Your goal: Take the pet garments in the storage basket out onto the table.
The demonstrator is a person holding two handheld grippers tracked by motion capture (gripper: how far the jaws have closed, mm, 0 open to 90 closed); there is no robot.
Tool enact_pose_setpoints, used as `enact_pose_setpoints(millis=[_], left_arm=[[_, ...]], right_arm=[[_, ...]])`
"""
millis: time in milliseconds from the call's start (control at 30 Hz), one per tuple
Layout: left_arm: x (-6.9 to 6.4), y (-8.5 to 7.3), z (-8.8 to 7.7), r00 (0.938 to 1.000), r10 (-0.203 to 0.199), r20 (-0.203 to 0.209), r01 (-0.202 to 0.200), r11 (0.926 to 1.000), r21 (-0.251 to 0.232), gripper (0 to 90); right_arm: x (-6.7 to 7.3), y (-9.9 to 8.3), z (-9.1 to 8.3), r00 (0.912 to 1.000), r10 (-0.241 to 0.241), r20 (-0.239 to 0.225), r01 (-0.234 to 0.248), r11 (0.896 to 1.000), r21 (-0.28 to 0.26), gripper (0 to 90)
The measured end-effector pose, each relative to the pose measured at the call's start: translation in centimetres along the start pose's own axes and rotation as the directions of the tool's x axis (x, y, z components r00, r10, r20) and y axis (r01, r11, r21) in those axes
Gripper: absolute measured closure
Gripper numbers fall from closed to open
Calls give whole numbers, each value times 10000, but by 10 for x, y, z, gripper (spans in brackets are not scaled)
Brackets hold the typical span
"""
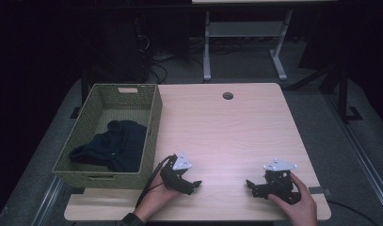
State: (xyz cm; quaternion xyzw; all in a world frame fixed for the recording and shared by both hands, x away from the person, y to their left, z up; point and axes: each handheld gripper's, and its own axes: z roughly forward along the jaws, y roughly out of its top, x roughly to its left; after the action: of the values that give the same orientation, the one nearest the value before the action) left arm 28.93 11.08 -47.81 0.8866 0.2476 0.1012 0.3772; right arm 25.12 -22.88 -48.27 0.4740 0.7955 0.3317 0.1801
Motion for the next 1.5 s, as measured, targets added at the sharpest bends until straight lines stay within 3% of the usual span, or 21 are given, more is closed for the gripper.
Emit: enact_pose_setpoints(millis=[467, 667, 700, 1000, 1500], left_arm=[[2, 4, -4, 9999, -92, -118, 96, 9993, 368, 139], [7, 5, -10, 9996, -148, -260, 154, 9996, 223, 139], [8, 5, -12, 9988, -437, -203, 437, 9990, -10, 139], [9, 10, -19, 9984, -545, -141, 541, 9982, -273, 139], [8, 20, -28, 9991, -431, -31, 429, 9982, -412, 139]], right_arm=[[0, 0, 0, 10000, -38, -3, 38, 10000, 5, 4], [0, 0, 0, 10000, 10, -13, -10, 10000, 32, 5], [0, 0, 0, 10000, 7, -13, -7, 10000, 31, 4], [0, 0, 0, 10000, 4, -10, -4, 10000, 27, 4], [0, 0, 0, 10000, 18, -28, -17, 10000, 43, 4]])
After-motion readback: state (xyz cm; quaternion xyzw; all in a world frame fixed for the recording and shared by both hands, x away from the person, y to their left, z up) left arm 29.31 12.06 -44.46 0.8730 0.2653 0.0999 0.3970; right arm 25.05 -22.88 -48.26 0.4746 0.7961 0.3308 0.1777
